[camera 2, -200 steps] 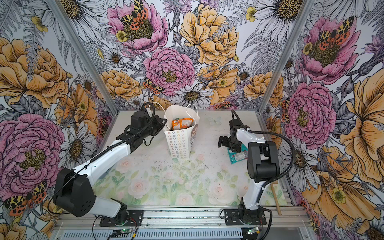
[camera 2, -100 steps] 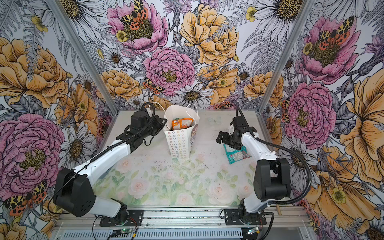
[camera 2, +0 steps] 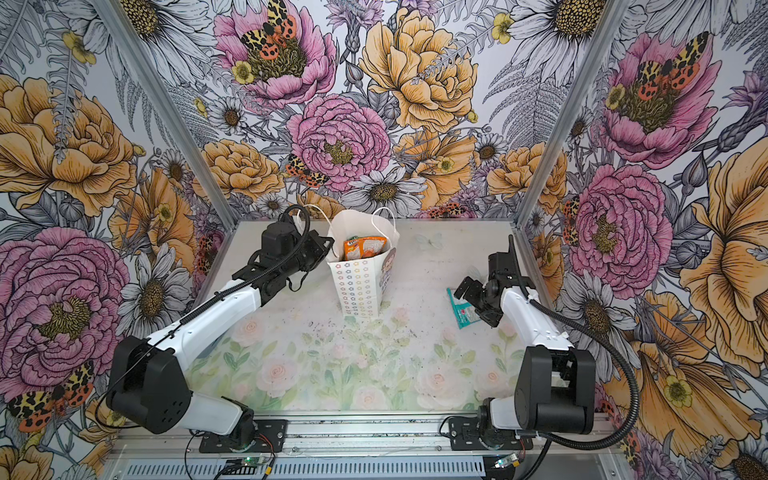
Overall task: Place the snacks into the paper bag
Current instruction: Pick up the snack from the middle-right of the table.
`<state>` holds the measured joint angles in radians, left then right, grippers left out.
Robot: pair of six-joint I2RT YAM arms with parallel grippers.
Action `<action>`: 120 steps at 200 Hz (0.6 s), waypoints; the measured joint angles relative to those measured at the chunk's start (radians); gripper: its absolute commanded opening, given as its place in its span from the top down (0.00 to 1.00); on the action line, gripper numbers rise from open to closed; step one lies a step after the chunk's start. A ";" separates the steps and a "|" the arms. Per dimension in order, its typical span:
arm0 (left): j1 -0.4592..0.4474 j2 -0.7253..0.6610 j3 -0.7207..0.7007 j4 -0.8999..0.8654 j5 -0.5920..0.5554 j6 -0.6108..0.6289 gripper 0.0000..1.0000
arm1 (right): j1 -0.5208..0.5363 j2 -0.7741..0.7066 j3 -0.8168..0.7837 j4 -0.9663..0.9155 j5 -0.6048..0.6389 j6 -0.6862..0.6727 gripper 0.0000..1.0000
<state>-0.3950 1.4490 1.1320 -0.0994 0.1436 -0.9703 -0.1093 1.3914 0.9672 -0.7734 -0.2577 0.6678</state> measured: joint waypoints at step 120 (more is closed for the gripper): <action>0.000 0.000 0.000 0.000 0.000 0.000 1.00 | -0.048 0.019 -0.080 0.113 0.149 0.218 0.00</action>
<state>-0.3950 1.4490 1.1320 -0.0998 0.1436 -0.9703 -0.1570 1.4105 0.8875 -0.6605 -0.1085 0.8856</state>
